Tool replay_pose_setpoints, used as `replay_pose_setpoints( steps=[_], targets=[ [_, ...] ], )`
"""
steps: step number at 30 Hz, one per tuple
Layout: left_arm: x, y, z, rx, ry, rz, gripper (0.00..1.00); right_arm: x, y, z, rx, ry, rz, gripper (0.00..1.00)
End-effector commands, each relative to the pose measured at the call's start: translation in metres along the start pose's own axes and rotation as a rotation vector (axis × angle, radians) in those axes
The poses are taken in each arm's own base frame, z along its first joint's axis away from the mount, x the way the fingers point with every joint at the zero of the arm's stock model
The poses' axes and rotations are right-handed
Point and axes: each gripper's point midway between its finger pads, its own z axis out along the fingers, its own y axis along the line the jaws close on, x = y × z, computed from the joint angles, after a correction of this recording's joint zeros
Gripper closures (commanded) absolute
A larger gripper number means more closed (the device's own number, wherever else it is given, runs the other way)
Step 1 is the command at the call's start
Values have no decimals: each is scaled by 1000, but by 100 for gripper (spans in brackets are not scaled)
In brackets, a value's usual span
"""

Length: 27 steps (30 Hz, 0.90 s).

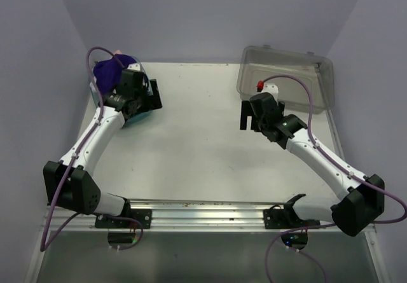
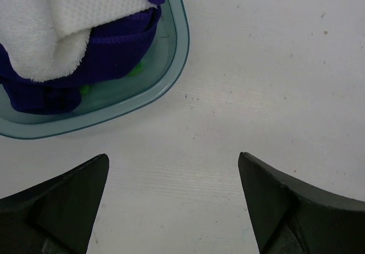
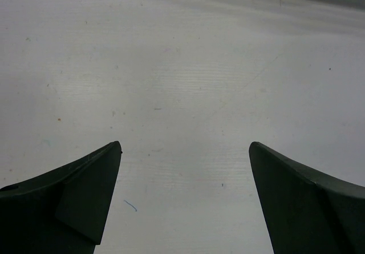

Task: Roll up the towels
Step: Grab a towel with the left arm

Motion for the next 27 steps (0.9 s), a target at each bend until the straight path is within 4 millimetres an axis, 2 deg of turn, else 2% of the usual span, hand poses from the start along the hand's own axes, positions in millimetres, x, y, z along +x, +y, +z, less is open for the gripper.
replay_pose_setpoints(
  steps=[1, 3, 4, 5, 6, 7, 8, 10, 11, 13, 17, 22, 27],
  targets=[
    [-47, 1, -9, -53, -99, 9, 0, -11, 4, -10, -47, -59, 47, 1],
    [-55, 12, -7, -127, -89, 14, 0, -12, 4, -13, -60, -67, 53, 2],
    [-74, 14, -14, -149, -129, 0, 0, -13, 5, -13, -65, -72, 57, 1],
    [-78, 17, -10, -160, -122, -9, 0, -14, 6, -13, -70, -73, 59, 1],
    [-86, 28, -9, -176, -124, -35, 1, -16, 8, -15, -77, -77, 62, 2],
    [-98, 29, -12, -157, -140, -57, 2, -17, 9, -15, -82, -77, 63, 1],
    [-106, 43, -9, -176, -146, -92, 3, -18, 10, -15, -86, -77, 66, 1],
    [-119, 53, -8, -167, -161, -127, 7, -20, 13, -15, -95, -77, 70, 1],
    [-121, 60, -1, -170, -150, -146, 8, -22, 13, -16, -98, -81, 72, 2],
    [-131, 83, 4, -185, -152, -198, 12, -23, 17, -16, -111, -81, 76, 2],
    [-131, 115, 28, -210, -113, -245, 19, -24, 21, -16, -129, -78, 80, 1],
    [-125, 125, 53, -182, -77, -261, 33, -25, 25, -15, -144, -74, 86, 1],
    [-125, 125, 61, -169, -73, -257, 47, -23, 27, -13, -149, -63, 91, 2]
  ],
)
